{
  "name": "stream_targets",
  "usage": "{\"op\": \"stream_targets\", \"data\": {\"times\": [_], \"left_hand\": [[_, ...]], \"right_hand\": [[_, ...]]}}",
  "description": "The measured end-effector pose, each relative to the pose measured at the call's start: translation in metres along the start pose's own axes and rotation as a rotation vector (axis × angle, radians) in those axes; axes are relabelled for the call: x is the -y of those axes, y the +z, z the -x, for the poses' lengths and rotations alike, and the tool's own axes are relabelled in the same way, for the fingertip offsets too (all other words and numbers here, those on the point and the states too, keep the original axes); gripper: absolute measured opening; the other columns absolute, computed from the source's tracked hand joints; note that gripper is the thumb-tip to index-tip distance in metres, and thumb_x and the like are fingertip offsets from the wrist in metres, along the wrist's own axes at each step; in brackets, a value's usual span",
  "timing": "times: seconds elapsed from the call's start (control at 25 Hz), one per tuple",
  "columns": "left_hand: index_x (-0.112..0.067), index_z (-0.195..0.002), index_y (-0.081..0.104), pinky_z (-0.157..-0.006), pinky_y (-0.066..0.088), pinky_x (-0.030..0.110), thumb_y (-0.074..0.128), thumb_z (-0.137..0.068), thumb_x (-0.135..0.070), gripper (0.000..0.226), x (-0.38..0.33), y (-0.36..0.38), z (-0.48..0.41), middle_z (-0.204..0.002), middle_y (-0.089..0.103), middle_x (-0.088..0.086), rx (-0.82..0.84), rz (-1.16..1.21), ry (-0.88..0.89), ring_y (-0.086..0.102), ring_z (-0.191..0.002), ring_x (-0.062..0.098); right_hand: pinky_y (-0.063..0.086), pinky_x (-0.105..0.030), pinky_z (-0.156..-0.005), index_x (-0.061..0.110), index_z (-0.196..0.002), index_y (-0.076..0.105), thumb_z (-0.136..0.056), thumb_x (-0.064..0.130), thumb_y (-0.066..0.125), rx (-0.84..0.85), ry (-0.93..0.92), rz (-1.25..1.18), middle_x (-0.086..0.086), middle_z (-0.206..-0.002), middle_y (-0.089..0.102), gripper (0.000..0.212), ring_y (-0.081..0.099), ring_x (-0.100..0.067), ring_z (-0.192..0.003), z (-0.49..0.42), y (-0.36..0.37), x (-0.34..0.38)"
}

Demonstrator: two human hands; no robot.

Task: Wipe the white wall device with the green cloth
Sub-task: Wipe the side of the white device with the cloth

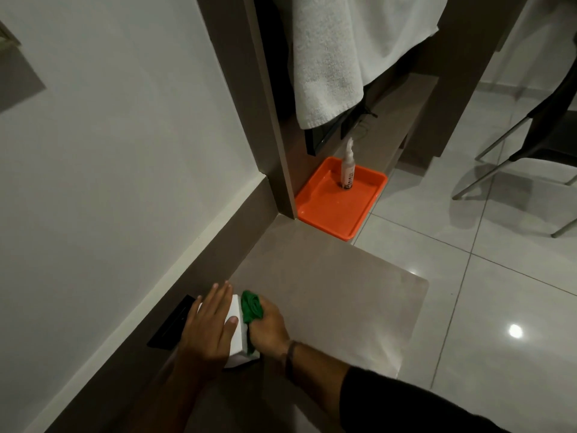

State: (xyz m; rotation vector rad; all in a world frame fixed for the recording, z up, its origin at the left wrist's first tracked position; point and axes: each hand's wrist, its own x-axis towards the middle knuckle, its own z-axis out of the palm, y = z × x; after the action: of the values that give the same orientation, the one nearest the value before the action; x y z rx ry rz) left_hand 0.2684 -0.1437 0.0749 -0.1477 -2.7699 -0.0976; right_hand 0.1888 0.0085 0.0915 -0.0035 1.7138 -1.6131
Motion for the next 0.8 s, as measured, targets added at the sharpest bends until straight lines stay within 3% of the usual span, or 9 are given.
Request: {"op": "stream_targets", "data": {"times": [0.12, 0.2, 0.28, 0.4, 0.52, 0.6, 0.68, 0.8], "left_hand": [[0.001, -0.155, 0.039, -0.118, 0.042, 0.068, 0.045, -0.11, -0.027, 0.054, 0.0, -0.002, -0.002, -0.165, 0.041, 0.02, 0.07, 0.081, -0.062, 0.039, -0.156, 0.036], [-0.003, -0.159, 0.034, -0.121, 0.038, 0.066, 0.039, -0.111, -0.034, 0.057, 0.002, -0.004, -0.003, -0.169, 0.034, 0.015, 0.112, 0.083, -0.107, 0.035, -0.158, 0.034], [0.001, -0.157, 0.035, -0.119, 0.04, 0.067, 0.046, -0.109, -0.025, 0.055, 0.0, -0.003, -0.002, -0.167, 0.039, 0.019, 0.09, 0.076, -0.089, 0.035, -0.157, 0.035], [0.006, -0.153, 0.04, -0.119, 0.04, 0.067, 0.058, -0.105, -0.015, 0.056, -0.003, -0.005, 0.001, -0.162, 0.044, 0.025, 0.065, 0.086, -0.085, 0.038, -0.156, 0.038], [0.01, -0.148, 0.045, -0.117, 0.042, 0.069, 0.068, -0.101, -0.014, 0.058, 0.002, -0.007, -0.001, -0.162, 0.042, 0.028, 0.161, 0.064, -0.032, 0.038, -0.155, 0.041], [0.0, -0.155, 0.039, -0.124, 0.036, 0.064, 0.05, -0.108, -0.026, 0.055, 0.001, -0.011, -0.005, -0.168, 0.039, 0.018, 0.203, 0.123, -0.105, 0.032, -0.159, 0.03], [-0.012, -0.161, 0.032, -0.13, 0.028, 0.056, 0.025, -0.111, -0.043, 0.059, 0.0, -0.013, -0.008, -0.171, 0.036, 0.006, 0.197, 0.177, -0.224, 0.025, -0.162, 0.019], [-0.013, -0.161, 0.032, -0.129, 0.028, 0.054, 0.017, -0.111, -0.047, 0.062, -0.003, -0.014, -0.011, -0.17, 0.038, 0.006, 0.186, 0.165, -0.232, 0.027, -0.161, 0.02]], "right_hand": [[0.055, -0.046, -0.1, 0.02, -0.112, 0.073, -0.075, 0.044, 0.078, 0.066, 0.124, -0.034, -0.008, -0.113, 0.075, 0.044, 0.07, -0.025, -0.105, 0.046, -0.02, -0.035], [0.061, -0.039, -0.088, 0.009, -0.104, 0.076, -0.078, 0.029, 0.076, 0.028, 0.146, -0.12, -0.013, -0.101, 0.077, 0.033, 0.072, -0.028, -0.093, 0.05, -0.029, -0.031], [0.062, -0.034, -0.075, 0.007, -0.105, 0.074, -0.086, 0.005, 0.059, -0.067, 0.126, -0.182, -0.011, -0.09, 0.076, 0.025, 0.072, -0.025, -0.082, 0.027, -0.027, -0.009], [0.06, -0.048, -0.09, 0.021, -0.112, 0.071, -0.084, -0.003, 0.047, -0.04, 0.039, -0.078, -0.009, -0.106, 0.075, 0.045, 0.071, -0.027, -0.096, -0.011, -0.009, 0.032], [0.056, -0.037, -0.097, 0.025, -0.12, 0.068, -0.09, 0.015, 0.059, -0.016, -0.065, 0.013, 0.001, -0.115, 0.073, 0.034, 0.068, -0.016, -0.103, 0.0, 0.003, 0.008], [0.054, -0.041, -0.1, 0.027, -0.115, 0.069, -0.082, 0.029, 0.069, 0.004, -0.023, 0.008, -0.002, -0.116, 0.073, 0.032, 0.069, -0.018, -0.106, 0.035, -0.003, -0.021], [0.054, -0.051, -0.099, 0.024, -0.105, 0.073, -0.083, 0.026, 0.071, 0.051, 0.07, -0.032, -0.012, -0.113, 0.074, 0.023, 0.069, -0.027, -0.105, 0.055, -0.015, -0.038], [0.059, -0.047, -0.092, 0.027, -0.095, 0.076, -0.089, 0.024, 0.066, -0.048, 0.028, -0.078, -0.005, -0.102, 0.077, 0.012, 0.072, -0.025, -0.097, 0.035, -0.018, -0.017]]}}
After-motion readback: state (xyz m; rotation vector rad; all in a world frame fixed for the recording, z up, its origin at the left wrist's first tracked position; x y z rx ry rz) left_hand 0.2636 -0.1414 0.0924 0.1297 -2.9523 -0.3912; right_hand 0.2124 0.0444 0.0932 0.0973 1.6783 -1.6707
